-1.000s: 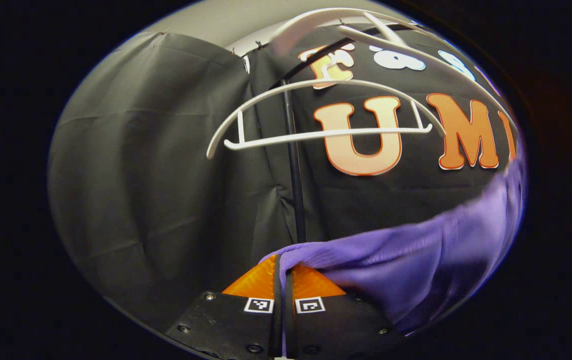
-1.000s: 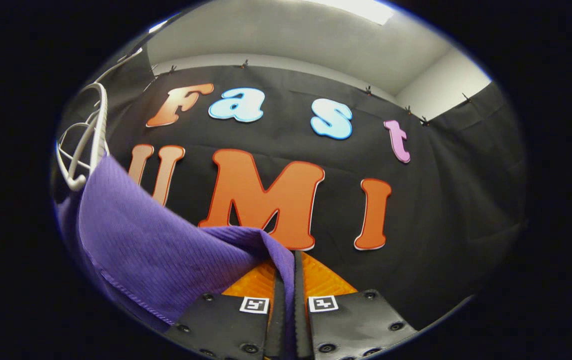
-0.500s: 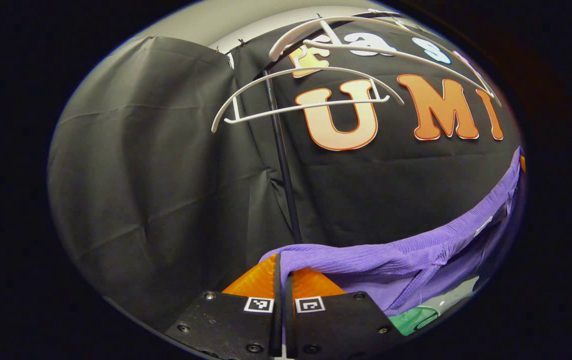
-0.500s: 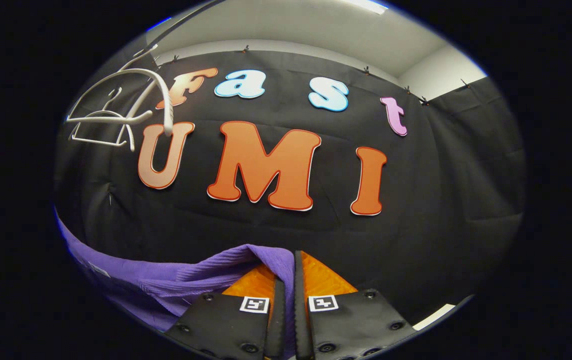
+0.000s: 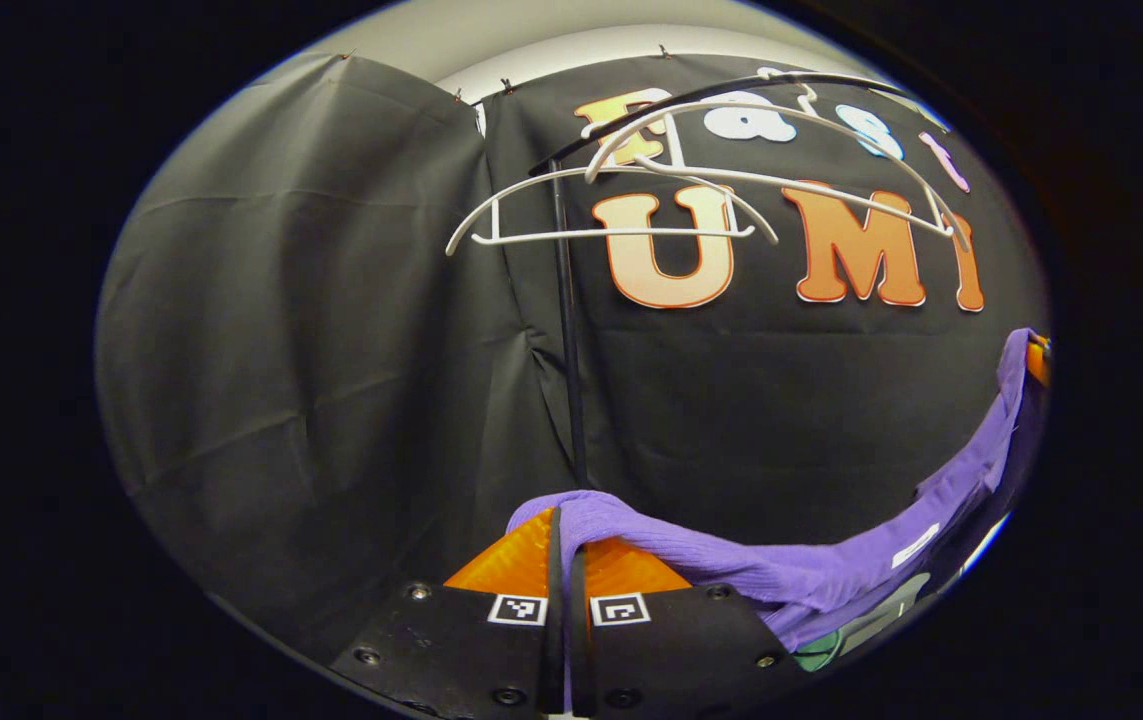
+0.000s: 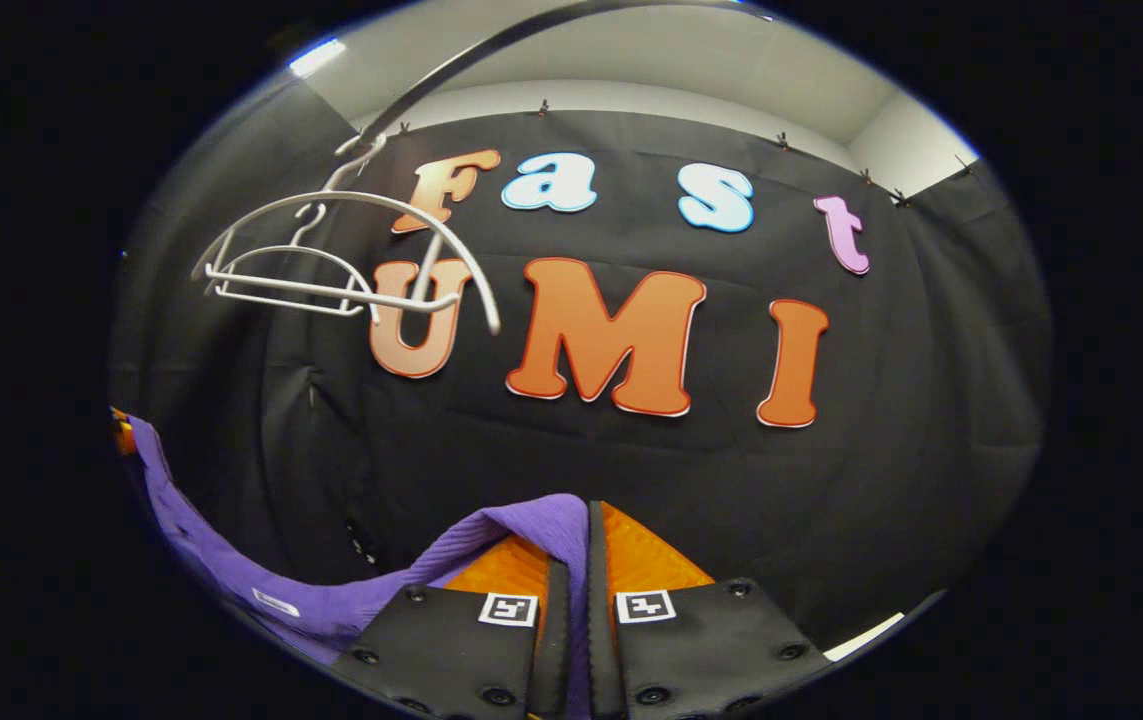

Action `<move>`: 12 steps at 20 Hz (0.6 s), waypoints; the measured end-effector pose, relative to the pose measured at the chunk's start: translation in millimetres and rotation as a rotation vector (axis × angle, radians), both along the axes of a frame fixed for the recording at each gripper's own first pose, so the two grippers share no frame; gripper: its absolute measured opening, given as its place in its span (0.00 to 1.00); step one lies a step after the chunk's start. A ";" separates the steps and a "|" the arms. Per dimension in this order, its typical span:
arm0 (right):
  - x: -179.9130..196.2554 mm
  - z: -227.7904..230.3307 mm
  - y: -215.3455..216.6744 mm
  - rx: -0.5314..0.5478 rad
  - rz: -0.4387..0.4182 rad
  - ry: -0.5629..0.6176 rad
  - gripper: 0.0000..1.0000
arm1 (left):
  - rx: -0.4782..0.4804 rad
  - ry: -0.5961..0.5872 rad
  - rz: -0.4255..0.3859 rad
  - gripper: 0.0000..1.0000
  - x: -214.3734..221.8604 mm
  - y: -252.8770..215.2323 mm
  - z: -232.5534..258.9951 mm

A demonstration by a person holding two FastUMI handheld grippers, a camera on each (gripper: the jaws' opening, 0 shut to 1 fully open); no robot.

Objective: Grasp the clothes on the hanger with both hands and then place them into the laundry hamper below.

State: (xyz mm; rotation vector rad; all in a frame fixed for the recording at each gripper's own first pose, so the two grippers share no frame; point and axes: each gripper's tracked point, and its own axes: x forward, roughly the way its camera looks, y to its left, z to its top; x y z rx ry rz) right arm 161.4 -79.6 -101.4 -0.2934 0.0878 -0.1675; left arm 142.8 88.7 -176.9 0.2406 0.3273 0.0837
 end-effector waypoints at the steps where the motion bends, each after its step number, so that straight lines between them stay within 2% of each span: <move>1: -5.7 -4.3 12.6 0.013 0.024 0.019 0.15 | -0.008 0.008 -0.005 0.03 -9.2 -2.4 -1.6; 6: -20.4 -34.6 81.8 0.055 0.160 0.113 0.16 | -0.114 0.078 -0.067 0.03 -30.6 -39.7 -27.6; 9: -33.3 -55.1 125.0 0.105 0.245 0.183 0.16 | -0.250 0.164 -0.122 0.03 -38.8 -80.2 -56.1; 10: -36.4 -63.6 137.3 0.115 0.265 0.207 0.11 | -0.301 0.185 -0.141 0.03 -41.2 -95.1 -62.6; 12: -44.4 -79.0 158.5 0.138 0.299 0.252 0.11 | -0.351 0.219 -0.173 0.03 -42.3 -115.0 -76.6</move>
